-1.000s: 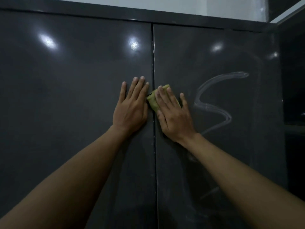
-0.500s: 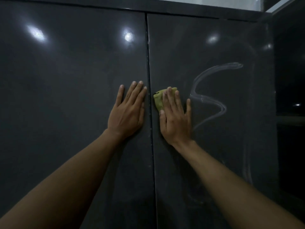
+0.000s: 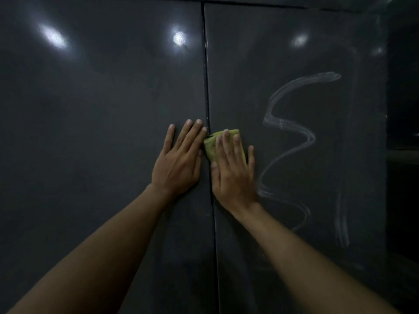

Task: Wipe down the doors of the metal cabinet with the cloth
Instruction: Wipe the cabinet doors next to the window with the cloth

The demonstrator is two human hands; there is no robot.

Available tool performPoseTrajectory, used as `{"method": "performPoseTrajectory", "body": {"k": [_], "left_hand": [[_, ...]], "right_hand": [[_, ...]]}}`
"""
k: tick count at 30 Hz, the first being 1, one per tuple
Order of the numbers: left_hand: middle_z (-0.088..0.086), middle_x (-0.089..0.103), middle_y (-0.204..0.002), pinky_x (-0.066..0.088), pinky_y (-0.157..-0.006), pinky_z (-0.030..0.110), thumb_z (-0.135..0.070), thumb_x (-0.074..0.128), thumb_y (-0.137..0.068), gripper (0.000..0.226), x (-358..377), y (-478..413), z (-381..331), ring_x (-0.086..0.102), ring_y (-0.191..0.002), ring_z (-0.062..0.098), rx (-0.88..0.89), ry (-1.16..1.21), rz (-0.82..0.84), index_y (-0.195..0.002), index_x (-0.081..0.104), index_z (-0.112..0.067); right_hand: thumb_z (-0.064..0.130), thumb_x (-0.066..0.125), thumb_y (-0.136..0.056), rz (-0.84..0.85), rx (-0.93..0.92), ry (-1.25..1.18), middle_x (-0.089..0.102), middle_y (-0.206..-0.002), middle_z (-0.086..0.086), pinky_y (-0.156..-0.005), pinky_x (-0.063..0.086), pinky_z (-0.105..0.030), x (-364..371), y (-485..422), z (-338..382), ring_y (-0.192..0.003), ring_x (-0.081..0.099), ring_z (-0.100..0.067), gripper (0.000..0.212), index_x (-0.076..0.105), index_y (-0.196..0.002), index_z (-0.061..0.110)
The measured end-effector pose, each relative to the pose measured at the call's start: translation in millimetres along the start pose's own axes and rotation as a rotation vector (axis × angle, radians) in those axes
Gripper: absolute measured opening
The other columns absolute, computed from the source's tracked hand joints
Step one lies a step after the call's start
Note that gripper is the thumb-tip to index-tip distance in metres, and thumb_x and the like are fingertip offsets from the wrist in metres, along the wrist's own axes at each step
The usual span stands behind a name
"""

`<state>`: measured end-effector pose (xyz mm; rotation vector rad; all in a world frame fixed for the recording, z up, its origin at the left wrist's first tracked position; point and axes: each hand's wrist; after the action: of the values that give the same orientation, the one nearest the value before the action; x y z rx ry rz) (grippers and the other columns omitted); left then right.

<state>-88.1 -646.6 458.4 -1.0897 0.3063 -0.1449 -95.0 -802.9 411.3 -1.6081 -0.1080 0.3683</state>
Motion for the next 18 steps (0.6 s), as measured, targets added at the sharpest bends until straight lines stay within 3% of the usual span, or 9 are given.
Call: {"method": "performPoseTrajectory", "body": {"k": [2,4,9,11,15,18], "left_hand": [[0.013,0.027,-0.156,0.013,-0.119,0.053,-0.024,0.036,-0.097,0.056,0,0,1,0.019,-0.147,0.026,0.009,0.001,0.007,-0.149,0.030,-0.004],[0.013,0.027,-0.156,0.012,-0.119,0.053,-0.024,0.035,-0.097,0.056,1,3,0,0.019,-0.147,0.026,0.011,0.004,0.003,-0.149,0.030,-0.004],[0.012,0.027,-0.157,0.013,-0.119,0.052,-0.022,0.034,-0.097,0.055,5,25,-5,0.020,-0.147,0.025,0.003,0.016,-0.007,-0.149,0.030,-0.005],[0.012,0.026,-0.157,0.013,-0.119,0.052,-0.022,0.034,-0.098,0.055,7,34,-8,0.020,-0.147,0.025,0.015,0.014,0.000,-0.149,0.030,-0.005],[0.012,0.025,-0.157,0.013,-0.119,0.052,-0.021,0.037,-0.096,0.056,9,44,-9,0.019,-0.147,0.025,0.019,0.013,-0.005,-0.149,0.030,-0.005],[0.012,0.024,-0.158,0.012,-0.119,0.052,-0.021,0.037,-0.097,0.056,10,50,-12,0.018,-0.148,0.025,0.008,0.010,0.001,-0.150,0.030,-0.005]], "right_hand": [[0.030,0.036,-0.099,0.049,-0.195,0.050,0.017,-0.160,-0.003,-0.117,0.014,-0.057,-5,5,-12,-0.149,0.012,-0.020,0.057,0.023,-0.152,0.015],[0.030,0.036,-0.098,0.059,-0.248,0.070,0.021,-0.159,-0.003,-0.116,0.015,-0.059,-9,4,-22,-0.149,0.015,-0.019,0.056,0.026,-0.151,0.015],[0.031,0.028,-0.099,-0.026,0.130,0.001,0.011,-0.161,0.000,-0.119,0.003,-0.056,-2,16,0,-0.150,0.005,-0.018,0.057,0.019,-0.154,0.016],[0.031,0.030,-0.099,0.009,0.102,0.004,0.011,-0.161,-0.001,-0.119,0.005,-0.056,1,28,5,-0.150,0.006,-0.020,0.058,0.019,-0.153,0.015],[0.031,0.033,-0.098,0.081,-0.184,0.055,0.022,-0.159,-0.003,-0.115,0.016,-0.060,-8,36,-18,-0.148,0.015,-0.019,0.055,0.024,-0.151,0.016],[0.031,0.029,-0.099,0.028,0.013,0.033,0.015,-0.160,0.000,-0.118,0.007,-0.058,-4,40,-15,-0.149,0.007,-0.017,0.057,0.018,-0.153,0.017]]}}
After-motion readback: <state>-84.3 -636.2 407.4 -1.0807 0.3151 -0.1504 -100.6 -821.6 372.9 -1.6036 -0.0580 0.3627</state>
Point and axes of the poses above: each hand's wrist, its own y-axis away from the middle knuckle, its own x-axis out of the palm, z = x × y
